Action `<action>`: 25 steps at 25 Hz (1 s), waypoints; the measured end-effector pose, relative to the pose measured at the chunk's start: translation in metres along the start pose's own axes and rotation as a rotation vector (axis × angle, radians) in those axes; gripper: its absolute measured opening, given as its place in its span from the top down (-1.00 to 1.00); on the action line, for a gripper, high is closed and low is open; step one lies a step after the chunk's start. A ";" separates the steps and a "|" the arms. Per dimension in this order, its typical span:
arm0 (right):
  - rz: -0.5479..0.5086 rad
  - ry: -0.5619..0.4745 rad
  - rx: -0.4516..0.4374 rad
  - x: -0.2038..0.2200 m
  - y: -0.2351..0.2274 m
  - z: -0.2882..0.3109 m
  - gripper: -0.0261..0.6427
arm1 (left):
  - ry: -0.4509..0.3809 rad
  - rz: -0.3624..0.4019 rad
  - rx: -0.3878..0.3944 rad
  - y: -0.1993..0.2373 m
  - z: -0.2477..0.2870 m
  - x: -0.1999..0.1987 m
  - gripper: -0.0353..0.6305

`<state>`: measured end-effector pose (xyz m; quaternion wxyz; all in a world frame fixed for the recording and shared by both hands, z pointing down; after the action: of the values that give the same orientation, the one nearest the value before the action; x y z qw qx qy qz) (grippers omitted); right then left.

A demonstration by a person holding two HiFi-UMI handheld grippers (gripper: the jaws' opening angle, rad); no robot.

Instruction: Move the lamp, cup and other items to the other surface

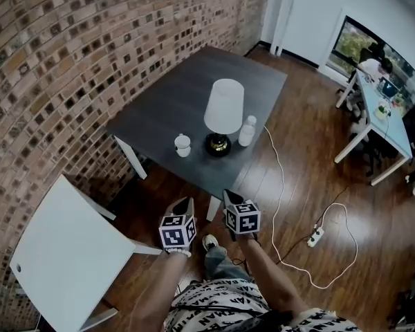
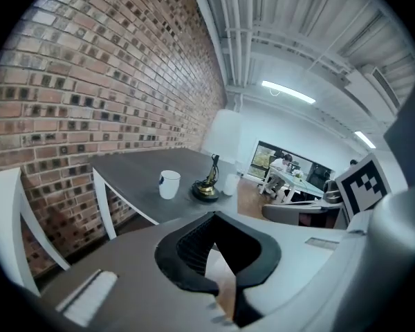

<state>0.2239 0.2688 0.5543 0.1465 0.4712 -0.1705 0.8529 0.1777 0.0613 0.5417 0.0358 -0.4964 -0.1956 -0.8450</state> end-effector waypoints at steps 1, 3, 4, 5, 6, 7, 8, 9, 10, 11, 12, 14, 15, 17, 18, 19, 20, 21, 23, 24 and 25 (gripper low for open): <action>0.012 0.006 0.009 0.008 0.000 -0.016 0.92 | 0.001 0.003 0.008 -0.007 -0.009 0.005 0.89; 0.022 0.014 0.018 0.023 0.000 -0.046 0.92 | -0.001 0.004 0.021 -0.019 -0.027 0.014 0.89; 0.022 0.010 0.020 0.027 0.000 -0.059 0.92 | -0.005 0.003 0.026 -0.024 -0.035 0.017 0.89; 0.023 0.000 0.025 0.029 -0.001 -0.072 0.92 | -0.011 0.002 0.032 -0.028 -0.042 0.020 0.89; 0.027 -0.014 0.032 0.030 0.000 -0.083 0.92 | -0.014 0.001 0.037 -0.033 -0.048 0.022 0.89; 0.030 -0.027 0.039 0.031 0.003 -0.093 0.92 | -0.014 0.001 0.042 -0.036 -0.054 0.025 0.89; 0.033 -0.037 0.044 0.032 0.006 -0.101 0.92 | -0.011 0.001 0.046 -0.038 -0.061 0.029 0.89; 0.034 -0.042 0.048 0.034 0.010 -0.106 0.92 | -0.007 0.000 0.049 -0.039 -0.066 0.033 0.89; 0.032 -0.044 0.049 0.035 0.013 -0.110 0.92 | -0.003 -0.002 0.050 -0.040 -0.071 0.037 0.89; 0.030 -0.043 0.048 0.036 0.016 -0.112 0.92 | 0.000 -0.005 0.051 -0.041 -0.076 0.041 0.89; 0.029 -0.040 0.045 0.037 0.018 -0.113 0.92 | 0.001 -0.008 0.052 -0.042 -0.079 0.043 0.89; 0.026 -0.032 0.038 0.038 0.020 -0.113 0.92 | -0.002 -0.012 0.052 -0.043 -0.084 0.043 0.89; 0.026 -0.029 0.036 0.038 0.020 -0.112 0.92 | -0.006 -0.010 0.054 -0.044 -0.084 0.041 0.89; 0.022 -0.027 0.030 0.040 0.019 -0.112 0.92 | -0.014 0.002 0.056 -0.048 -0.084 0.037 0.89; 0.018 -0.027 0.027 0.041 0.019 -0.111 0.92 | -0.019 0.007 0.055 -0.049 -0.083 0.035 0.89; 0.015 -0.030 0.023 0.040 0.018 -0.111 0.92 | -0.024 0.009 0.052 -0.049 -0.081 0.033 0.89; 0.014 -0.034 0.020 0.038 0.016 -0.110 0.92 | -0.029 0.010 0.050 -0.050 -0.080 0.030 0.89; 0.013 -0.038 0.017 0.035 0.014 -0.110 0.92 | -0.032 0.012 0.048 -0.051 -0.077 0.028 0.89; 0.009 -0.045 0.015 0.028 0.009 -0.108 0.92 | -0.035 0.016 0.047 -0.053 -0.073 0.023 0.89; 0.006 -0.048 0.014 0.025 0.006 -0.106 0.92 | -0.038 0.017 0.045 -0.053 -0.070 0.020 0.89; 0.002 -0.050 0.012 0.021 0.004 -0.103 0.92 | -0.043 0.016 0.042 -0.053 -0.067 0.017 0.89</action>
<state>0.1335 0.3119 0.5206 0.1384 0.4932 -0.1694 0.8419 0.1001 0.0878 0.5116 0.0489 -0.5153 -0.2102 -0.8294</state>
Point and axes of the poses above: the fingertips, and each gripper's own axes: z forward along the fingers, y to its left, x out of its underside, the point moved 10 cm from there along -z, backward along the fingers, and after that the axes turned 2 degrees about x, right-handed, at the moved point
